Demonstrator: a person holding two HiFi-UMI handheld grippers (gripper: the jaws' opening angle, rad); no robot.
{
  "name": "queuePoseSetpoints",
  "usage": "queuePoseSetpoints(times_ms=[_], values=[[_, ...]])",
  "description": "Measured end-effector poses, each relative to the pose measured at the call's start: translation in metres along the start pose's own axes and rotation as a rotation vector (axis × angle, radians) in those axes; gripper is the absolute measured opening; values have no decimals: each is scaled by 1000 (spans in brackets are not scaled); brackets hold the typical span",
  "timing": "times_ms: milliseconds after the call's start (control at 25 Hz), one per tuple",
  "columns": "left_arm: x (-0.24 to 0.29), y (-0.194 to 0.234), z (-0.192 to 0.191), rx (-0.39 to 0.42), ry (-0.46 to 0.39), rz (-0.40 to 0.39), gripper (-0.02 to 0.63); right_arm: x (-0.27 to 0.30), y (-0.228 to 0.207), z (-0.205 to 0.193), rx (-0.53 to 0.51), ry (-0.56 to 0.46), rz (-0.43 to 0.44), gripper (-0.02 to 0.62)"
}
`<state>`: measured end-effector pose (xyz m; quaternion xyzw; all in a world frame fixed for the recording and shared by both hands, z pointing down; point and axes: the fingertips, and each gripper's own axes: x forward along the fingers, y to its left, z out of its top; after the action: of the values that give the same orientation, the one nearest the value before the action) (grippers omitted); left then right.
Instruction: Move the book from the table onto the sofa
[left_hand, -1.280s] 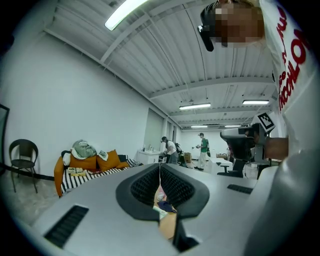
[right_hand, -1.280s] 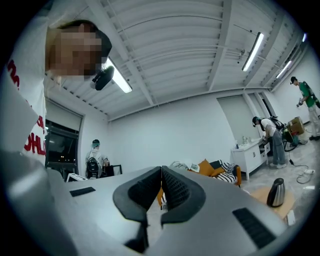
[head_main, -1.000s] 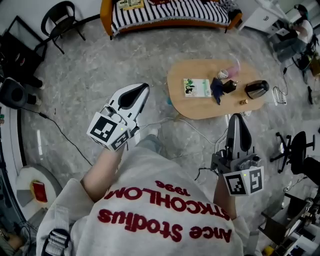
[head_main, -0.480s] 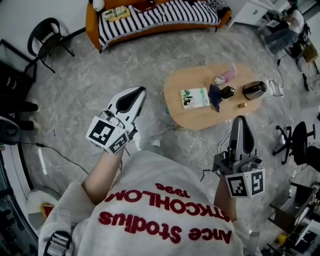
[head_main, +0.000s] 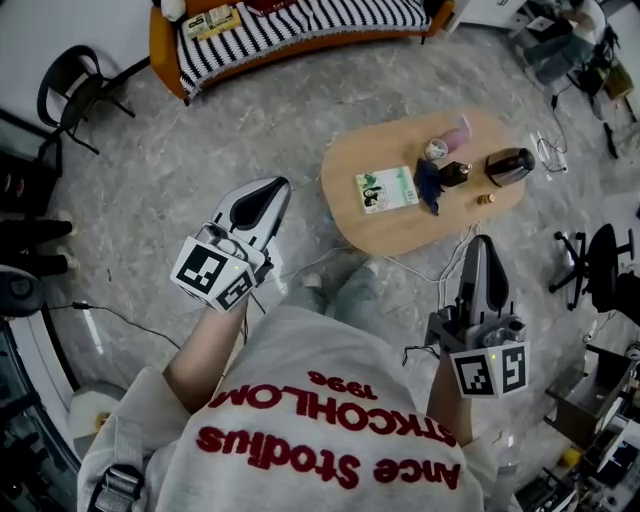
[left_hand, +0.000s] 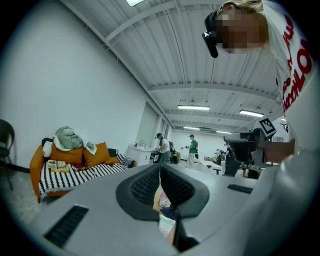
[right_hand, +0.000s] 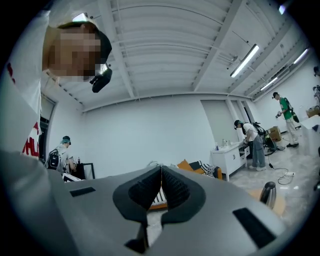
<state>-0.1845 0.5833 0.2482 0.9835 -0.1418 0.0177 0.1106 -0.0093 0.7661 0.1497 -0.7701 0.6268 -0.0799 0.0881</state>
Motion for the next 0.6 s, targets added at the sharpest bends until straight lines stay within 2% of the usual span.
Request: queuePoseSetpoints(times_ms=[320,600], values=[[38,-1,-3,6,10,4,18,26,-31,-12,24,30,36,28],[76,-5,-8,-10,30,6,18,56,-70,-6,37,45,54,28]])
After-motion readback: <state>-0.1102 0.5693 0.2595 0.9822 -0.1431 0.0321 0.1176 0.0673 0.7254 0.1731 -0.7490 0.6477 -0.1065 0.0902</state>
